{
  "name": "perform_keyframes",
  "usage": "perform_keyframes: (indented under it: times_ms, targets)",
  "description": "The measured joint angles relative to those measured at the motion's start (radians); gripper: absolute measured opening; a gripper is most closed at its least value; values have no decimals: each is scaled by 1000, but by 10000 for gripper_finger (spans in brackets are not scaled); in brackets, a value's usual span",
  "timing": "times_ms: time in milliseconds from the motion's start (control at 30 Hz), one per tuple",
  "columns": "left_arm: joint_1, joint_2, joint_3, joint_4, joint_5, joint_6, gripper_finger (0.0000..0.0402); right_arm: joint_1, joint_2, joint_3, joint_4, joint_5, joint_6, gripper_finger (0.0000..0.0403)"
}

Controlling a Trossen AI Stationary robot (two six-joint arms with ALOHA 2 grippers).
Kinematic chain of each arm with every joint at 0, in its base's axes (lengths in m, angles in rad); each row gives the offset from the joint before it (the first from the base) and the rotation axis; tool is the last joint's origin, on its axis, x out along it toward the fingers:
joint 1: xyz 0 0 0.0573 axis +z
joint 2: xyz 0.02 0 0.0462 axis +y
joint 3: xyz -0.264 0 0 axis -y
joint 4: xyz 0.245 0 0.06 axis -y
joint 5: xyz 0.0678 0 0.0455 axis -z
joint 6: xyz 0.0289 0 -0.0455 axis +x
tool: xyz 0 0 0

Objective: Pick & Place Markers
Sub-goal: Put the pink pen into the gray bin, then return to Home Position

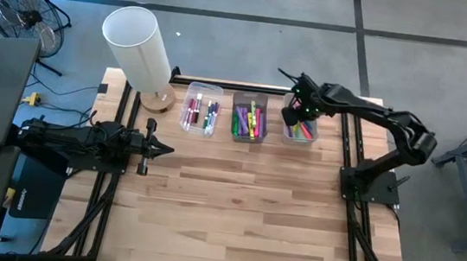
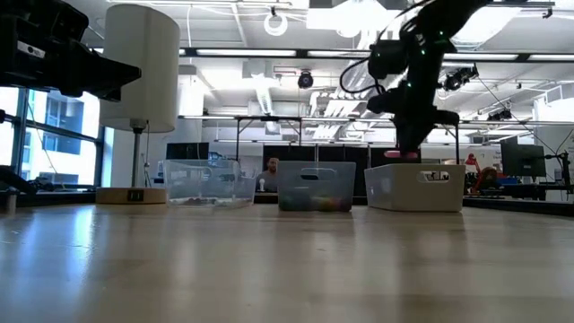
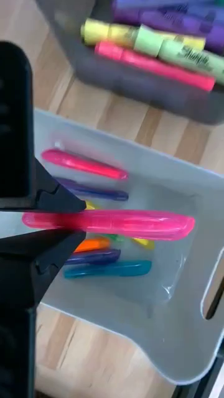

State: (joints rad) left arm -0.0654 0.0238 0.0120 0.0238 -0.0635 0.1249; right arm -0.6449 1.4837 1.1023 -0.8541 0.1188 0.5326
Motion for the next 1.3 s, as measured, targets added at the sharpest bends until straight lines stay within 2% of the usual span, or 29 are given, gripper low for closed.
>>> perform_keyframes:
  times_ms: [300, 667, 933, 1100, 1300]
  targets:
    - [0, 0, 0, 0, 0, 0, 1, -36, 1, -79, 46, 8, -59, 64]
    - [0, 0, 0, 0, 0, 0, 1, -97, 0, -85, 51, -26, -169, 129]
    - [0, 0, 0, 0, 0, 0, 1, -109, -7, -85, 45, -62, -206, 155]
    - [0, 0, 0, 0, 0, 0, 1, -106, -87, -85, 62, -122, -265, 157]
    - [0, 0, 0, 0, 0, 0, 1, -52, -280, -85, 144, -237, -307, 141]
